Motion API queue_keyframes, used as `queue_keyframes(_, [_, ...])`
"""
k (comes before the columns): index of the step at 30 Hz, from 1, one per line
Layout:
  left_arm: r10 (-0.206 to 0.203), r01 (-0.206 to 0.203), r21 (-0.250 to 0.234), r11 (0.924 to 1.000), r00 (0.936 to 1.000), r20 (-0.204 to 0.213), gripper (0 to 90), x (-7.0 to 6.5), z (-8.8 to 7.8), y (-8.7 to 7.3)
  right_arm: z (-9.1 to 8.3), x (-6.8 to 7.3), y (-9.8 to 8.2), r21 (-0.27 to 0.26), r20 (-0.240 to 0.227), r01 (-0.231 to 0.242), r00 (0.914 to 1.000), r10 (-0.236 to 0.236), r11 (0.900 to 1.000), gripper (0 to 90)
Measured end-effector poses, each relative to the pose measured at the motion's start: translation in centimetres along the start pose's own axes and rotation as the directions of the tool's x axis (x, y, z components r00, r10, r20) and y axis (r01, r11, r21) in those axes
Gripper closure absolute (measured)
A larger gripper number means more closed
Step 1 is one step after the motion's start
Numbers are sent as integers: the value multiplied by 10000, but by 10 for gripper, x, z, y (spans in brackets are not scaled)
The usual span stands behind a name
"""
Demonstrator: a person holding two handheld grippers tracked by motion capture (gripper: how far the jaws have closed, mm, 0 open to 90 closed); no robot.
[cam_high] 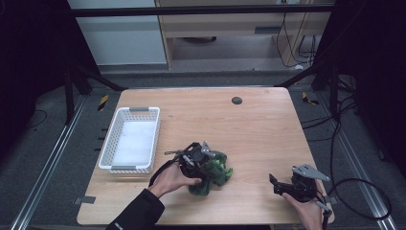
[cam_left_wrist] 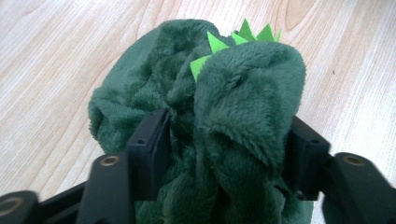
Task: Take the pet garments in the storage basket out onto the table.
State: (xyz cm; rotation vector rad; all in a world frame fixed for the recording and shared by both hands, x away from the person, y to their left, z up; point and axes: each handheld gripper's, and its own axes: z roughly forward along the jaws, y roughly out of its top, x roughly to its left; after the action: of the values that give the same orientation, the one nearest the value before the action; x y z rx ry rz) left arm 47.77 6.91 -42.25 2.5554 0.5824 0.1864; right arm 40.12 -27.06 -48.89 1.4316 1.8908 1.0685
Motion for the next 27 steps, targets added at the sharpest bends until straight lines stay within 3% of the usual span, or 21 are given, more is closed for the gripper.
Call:
queue_keyframes(8, [-190, 185, -463, 9988, 9998, -103, 307, 0, -9, -7, 0, 0, 0, 32, -35, -26, 10000, 26, 10000, 56])
queue_keyframes(15, [-451, 432, -1149, 9924, 9989, -144, 266, -1, -20, -13, 0, 0, 0, 52, -38, -82, 10000, 82, 10000, 52])
queue_keyframes(20, [-744, 718, -1726, 9824, 9972, -88, 253, -1, -30, -18, 0, 0, 0, 86, -57, -157, 9999, 157, 9998, 51])
queue_keyframes(27, [-1310, 1195, -2561, 9592, 9910, -281, 245, -2, -39, -29, 1, 0, -1, 20, -13, -88, 10000, 88, 10000, 49])
